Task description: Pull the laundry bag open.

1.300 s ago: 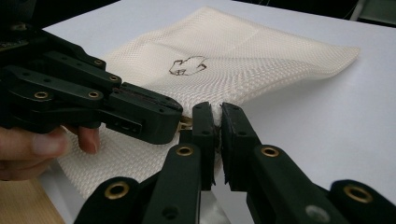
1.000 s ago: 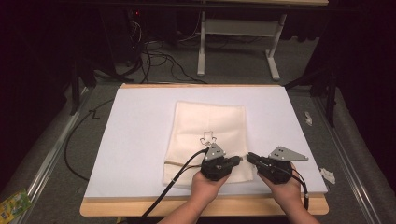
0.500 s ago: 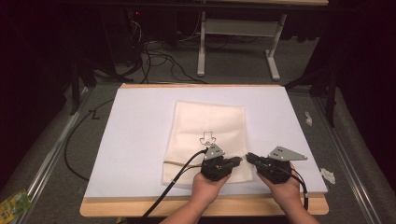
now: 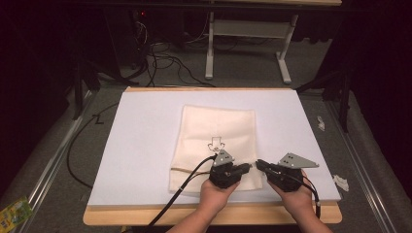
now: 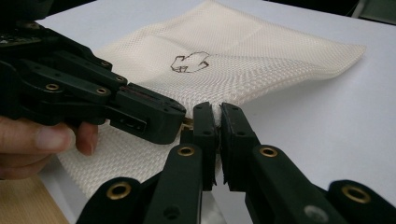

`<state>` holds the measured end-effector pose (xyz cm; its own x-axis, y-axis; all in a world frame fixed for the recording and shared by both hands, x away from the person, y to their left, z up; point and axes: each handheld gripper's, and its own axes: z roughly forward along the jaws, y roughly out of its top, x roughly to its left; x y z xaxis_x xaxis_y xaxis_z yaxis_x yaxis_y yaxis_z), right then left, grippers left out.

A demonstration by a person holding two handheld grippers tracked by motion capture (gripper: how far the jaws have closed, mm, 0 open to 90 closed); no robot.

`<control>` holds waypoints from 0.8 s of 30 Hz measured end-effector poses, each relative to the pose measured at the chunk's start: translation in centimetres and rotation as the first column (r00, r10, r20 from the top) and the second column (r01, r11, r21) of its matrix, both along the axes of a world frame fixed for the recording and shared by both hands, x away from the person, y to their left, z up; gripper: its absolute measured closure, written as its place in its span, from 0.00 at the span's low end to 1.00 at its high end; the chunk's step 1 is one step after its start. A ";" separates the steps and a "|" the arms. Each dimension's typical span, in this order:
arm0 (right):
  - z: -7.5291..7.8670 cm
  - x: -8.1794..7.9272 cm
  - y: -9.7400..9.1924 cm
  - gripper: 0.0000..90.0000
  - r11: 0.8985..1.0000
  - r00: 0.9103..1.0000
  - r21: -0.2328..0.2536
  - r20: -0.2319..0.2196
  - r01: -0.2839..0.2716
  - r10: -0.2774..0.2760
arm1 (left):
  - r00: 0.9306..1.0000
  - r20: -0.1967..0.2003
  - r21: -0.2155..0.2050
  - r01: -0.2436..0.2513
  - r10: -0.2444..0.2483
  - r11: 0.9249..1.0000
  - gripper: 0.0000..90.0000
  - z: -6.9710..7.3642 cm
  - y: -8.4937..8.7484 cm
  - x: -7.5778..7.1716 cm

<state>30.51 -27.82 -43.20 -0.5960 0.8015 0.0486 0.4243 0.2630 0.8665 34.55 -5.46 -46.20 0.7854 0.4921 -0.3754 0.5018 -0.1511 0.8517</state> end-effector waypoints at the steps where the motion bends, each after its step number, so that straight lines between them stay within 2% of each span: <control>1: 0.1 -0.2 0.2 0.97 1.000 1.000 -0.002 0.011 0.004 -0.004 | 1.000 -0.021 -0.017 -0.001 0.000 1.000 0.98 0.1 0.2 0.0; 2: 0.1 -0.2 0.2 0.97 1.000 1.000 -0.002 0.011 0.004 -0.004 | 1.000 -0.021 -0.017 -0.001 0.000 1.000 0.98 0.1 0.2 0.0; 3: 0.3 -0.4 0.2 0.97 1.000 1.000 0.001 0.026 0.004 -0.004 | 0.999 -0.047 -0.042 0.001 -0.003 0.999 0.98 0.1 0.5 0.1; 6: 0.5 -0.6 0.3 0.97 1.000 0.999 0.006 0.032 0.015 -0.015 | 0.998 -0.067 -0.083 -0.002 -0.004 0.997 0.98 0.2 0.8 0.0; 7: 0.5 -0.6 0.1 0.97 0.999 0.999 0.031 0.028 0.020 -0.020 | 0.997 -0.079 -0.089 -0.004 -0.003 0.996 0.98 0.2 0.9 0.0; 8: 0.5 -0.6 0.1 0.97 0.999 0.999 0.031 0.028 0.020 -0.020 | 0.996 -0.086 -0.077 -0.034 0.028 0.996 0.98 0.0 1.3 0.0; 9: 0.9 -0.4 -1.4 0.97 0.994 0.996 0.073 0.037 0.080 -0.083 | 0.990 -0.130 -0.097 -0.059 0.046 0.994 0.98 -0.8 2.6 0.6; 10: 0.9 -0.4 -1.4 0.97 0.994 0.996 0.073 0.037 0.080 -0.083 | 0.990 -0.130 -0.097 -0.059 0.046 0.994 0.98 -0.8 2.6 0.6; 11: 1.0 -0.2 -2.3 0.97 0.990 0.995 0.105 0.027 0.095 -0.099 | 0.989 -0.134 -0.078 -0.074 0.063 0.994 0.98 -1.2 3.4 0.6; 12: 0.9 -0.1 -3.3 0.97 0.986 0.992 0.112 0.022 0.123 -0.126 | 0.989 -0.135 -0.073 -0.065 0.055 0.995 0.98 -1.5 3.8 0.7; 13: 0.2 0.1 -3.5 0.97 0.991 0.995 0.089 0.001 0.096 -0.097 | 0.992 -0.113 -0.026 -0.060 0.057 0.998 0.98 -1.4 4.1 0.5; 14: 0.1 0.0 -3.1 0.97 0.993 0.995 0.073 -0.001 0.097 -0.097 | 0.992 -0.113 -0.026 -0.060 0.057 0.998 0.98 -1.4 4.1 0.5; 18: 0.3 0.1 -2.5 0.97 0.995 0.997 0.070 0.007 0.073 -0.074 | 0.992 -0.112 -0.016 -0.055 0.052 0.998 0.98 -0.8 5.5 0.8; 19: 0.2 0.1 -2.0 0.97 0.996 0.998 0.061 -0.003 0.063 -0.063 | 0.989 -0.125 0.002 -0.074 0.073 0.997 0.98 -0.7 6.2 1.0; 20: 0.2 0.1 -2.0 0.97 0.996 0.998 0.061 -0.003 0.063 -0.063 | 0.989 -0.125 0.002 -0.074 0.073 0.997 0.98 -0.7 6.2 1.0; 21: 0.4 0.1 -2.1 0.97 0.993 0.994 0.051 0.015 0.106 -0.106 | 0.980 -0.163 -0.005 -0.117 0.114 0.993 0.98 -1.0 7.6 1.4; 22: 0.4 0.1 -2.1 0.97 0.993 0.994 0.051 0.015 0.106 -0.106 | 0.980 -0.163 -0.005 -0.117 0.114 0.993 0.98 -1.0 7.6 1.4; 23: 0.7 0.4 -3.7 0.97 0.981 0.986 0.102 0.008 0.167 -0.169 | 0.961 -0.217 -0.017 -0.180 0.172 0.983 0.98 -1.5 10.4 2.0; 24: 0.7 0.4 -3.7 0.97 0.981 0.986 0.102 0.008 0.167 -0.169 | 0.961 -0.217 -0.017 -0.180 0.172 0.983 0.98 -1.5 10.4 2.0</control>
<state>30.86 -31.55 -42.53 -0.4545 0.8819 0.1252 0.4405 0.1004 0.8921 36.59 4.92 -47.70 0.5871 0.5982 -0.5454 0.6886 -0.0147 0.7250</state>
